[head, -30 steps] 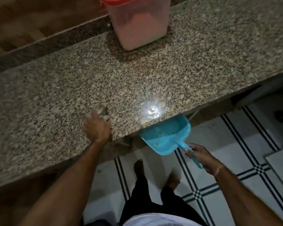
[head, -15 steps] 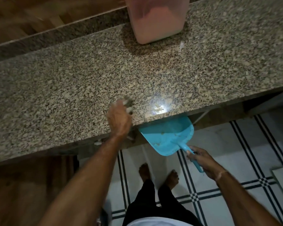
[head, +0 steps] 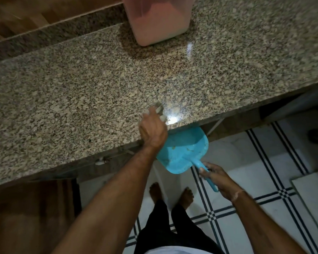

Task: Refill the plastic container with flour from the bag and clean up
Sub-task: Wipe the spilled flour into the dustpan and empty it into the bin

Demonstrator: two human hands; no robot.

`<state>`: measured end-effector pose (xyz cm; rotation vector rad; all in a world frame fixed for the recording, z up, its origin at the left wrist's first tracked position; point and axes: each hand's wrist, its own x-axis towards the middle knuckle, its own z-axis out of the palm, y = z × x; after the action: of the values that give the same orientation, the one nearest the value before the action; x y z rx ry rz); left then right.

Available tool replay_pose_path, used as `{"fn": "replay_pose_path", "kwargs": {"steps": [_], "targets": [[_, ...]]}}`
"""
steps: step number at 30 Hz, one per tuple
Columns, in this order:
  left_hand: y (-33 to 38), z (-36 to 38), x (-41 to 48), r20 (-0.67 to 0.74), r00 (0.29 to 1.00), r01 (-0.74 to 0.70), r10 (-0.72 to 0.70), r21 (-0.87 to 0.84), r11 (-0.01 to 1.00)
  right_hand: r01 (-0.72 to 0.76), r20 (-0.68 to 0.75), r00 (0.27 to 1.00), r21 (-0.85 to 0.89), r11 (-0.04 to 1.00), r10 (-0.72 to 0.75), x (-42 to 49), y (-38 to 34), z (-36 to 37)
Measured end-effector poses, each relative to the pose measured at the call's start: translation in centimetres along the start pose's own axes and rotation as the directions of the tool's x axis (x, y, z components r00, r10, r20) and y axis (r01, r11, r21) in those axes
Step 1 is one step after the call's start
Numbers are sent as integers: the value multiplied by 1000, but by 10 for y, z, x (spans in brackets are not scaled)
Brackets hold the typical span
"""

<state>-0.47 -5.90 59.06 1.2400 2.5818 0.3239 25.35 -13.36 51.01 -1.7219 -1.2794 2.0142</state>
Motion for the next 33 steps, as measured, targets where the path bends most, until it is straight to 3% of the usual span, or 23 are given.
{"fn": "replay_pose_path", "kwargs": {"steps": [5, 8, 10, 13, 16, 21, 24, 27, 29, 33], "targets": [[31, 5, 24, 100, 994, -32, 51, -183, 983, 25, -27, 999, 33, 999, -25, -3, 0, -9], [20, -15, 56, 59, 995, -71, 85, -214, 974, 48, -33, 998, 44, 998, -47, -5, -2, -11], [22, -30, 82, 28, 981, -177, 190, -258, 950, 82, -53, 995, 50, 995, -79, -6, 1, -10], [42, -36, 113, 57, 919, -354, 390, -313, 881, 87, -70, 994, 65, 994, -83, -6, 7, -7], [53, -24, 117, 87, 817, -538, 571, -244, 807, 73, -71, 995, 86, 994, -67, -9, 9, -3], [22, -21, 60, 6, 708, -693, 706, -186, 697, 55, -87, 995, 138, 989, -43, -15, 8, 12], [3, -32, 51, 43, 704, -666, 708, -306, 681, 63, -92, 994, 145, 987, -50, -19, 2, 23], [-20, -34, 63, 76, 829, -474, 554, -430, 768, 57, -100, 994, 162, 985, -41, -21, -3, 34], [-36, -34, 69, 97, 875, -401, 474, -405, 822, 66, -115, 992, 179, 982, -45, -23, -4, 41], [-43, -33, 63, 219, 815, -382, 536, -492, 782, 75, -133, 990, 188, 979, -51, -23, -7, 54]]}}
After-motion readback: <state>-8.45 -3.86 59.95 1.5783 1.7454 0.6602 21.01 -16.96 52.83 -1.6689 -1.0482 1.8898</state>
